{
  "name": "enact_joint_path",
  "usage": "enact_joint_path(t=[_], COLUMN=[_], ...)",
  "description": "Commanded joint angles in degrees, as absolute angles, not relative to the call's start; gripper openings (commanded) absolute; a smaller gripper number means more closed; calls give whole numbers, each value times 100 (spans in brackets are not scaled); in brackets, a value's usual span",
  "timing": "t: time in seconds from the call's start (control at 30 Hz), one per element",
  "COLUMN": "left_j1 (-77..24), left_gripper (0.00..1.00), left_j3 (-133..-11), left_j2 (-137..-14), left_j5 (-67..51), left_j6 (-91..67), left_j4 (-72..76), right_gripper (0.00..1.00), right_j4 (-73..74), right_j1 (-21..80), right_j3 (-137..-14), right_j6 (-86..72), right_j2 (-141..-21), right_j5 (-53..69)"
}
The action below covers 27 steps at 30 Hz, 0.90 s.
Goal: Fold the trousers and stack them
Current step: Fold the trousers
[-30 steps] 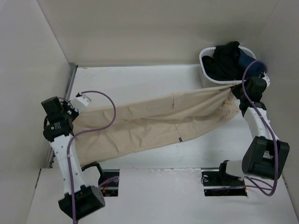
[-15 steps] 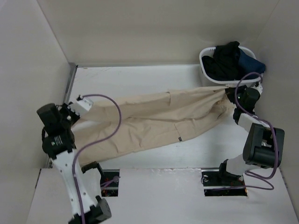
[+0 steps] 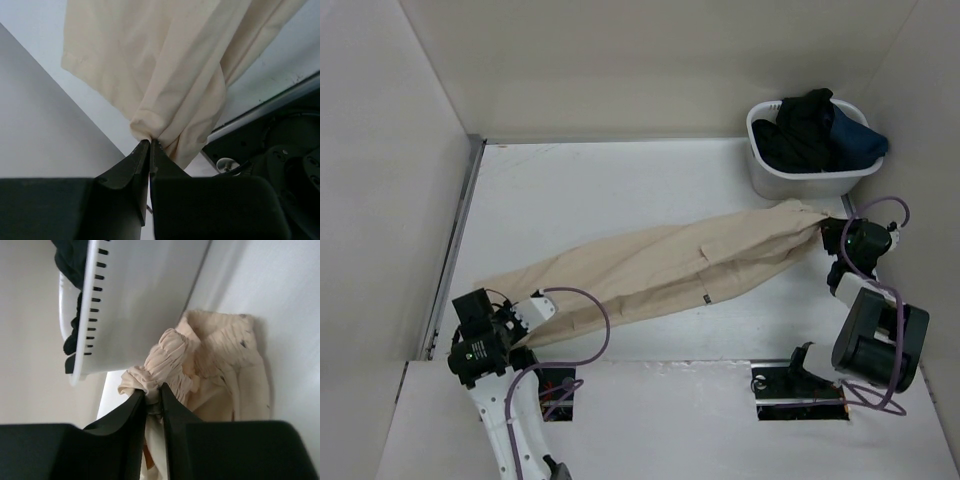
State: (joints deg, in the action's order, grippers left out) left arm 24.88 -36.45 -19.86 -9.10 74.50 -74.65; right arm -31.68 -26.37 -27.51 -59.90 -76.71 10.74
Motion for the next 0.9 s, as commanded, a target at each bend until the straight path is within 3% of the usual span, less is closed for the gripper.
enact_joint_path(t=[0.0,0.13,0.27,0.37,0.53,0.7,0.87], left_j1=[2404,2299,2211,2070,2280,2799,2545], left_gripper=[2,12,47,59,59,59,58], left_j3=[-3700,-3902,-4638,-5640,-5995,-5590,-5512], left_j2=[-1872,-1969,-2293,-2767,-4031,-5341,-6292], left_j5=[-537,-545,-720,-1255,-1485,-1538,-1424], left_j6=[7901,8182,8507,8254,7358,6883,6697], left_j4=[-7672,-8235,-8647,-8597,-7543,-6233,-6346], right_gripper=[29,56,79,85,92,99,97], right_j4=[-2805,-1778,-100,552,247,-315,-168], right_j1=[-2808,-3036,-3055,-2757,-2176,-2167,-1982], right_j3=[-2497,-2277,-2381,-2767,-2839,-3312,-3928], right_j6=[-6161,-6266,-6442,-6136,-6135,-5837,-5765], right_j2=[-7217,-6593,-5601,-5510,-5607,-7019,-8251], right_j5=[809,704,55,-184,-413,262,107])
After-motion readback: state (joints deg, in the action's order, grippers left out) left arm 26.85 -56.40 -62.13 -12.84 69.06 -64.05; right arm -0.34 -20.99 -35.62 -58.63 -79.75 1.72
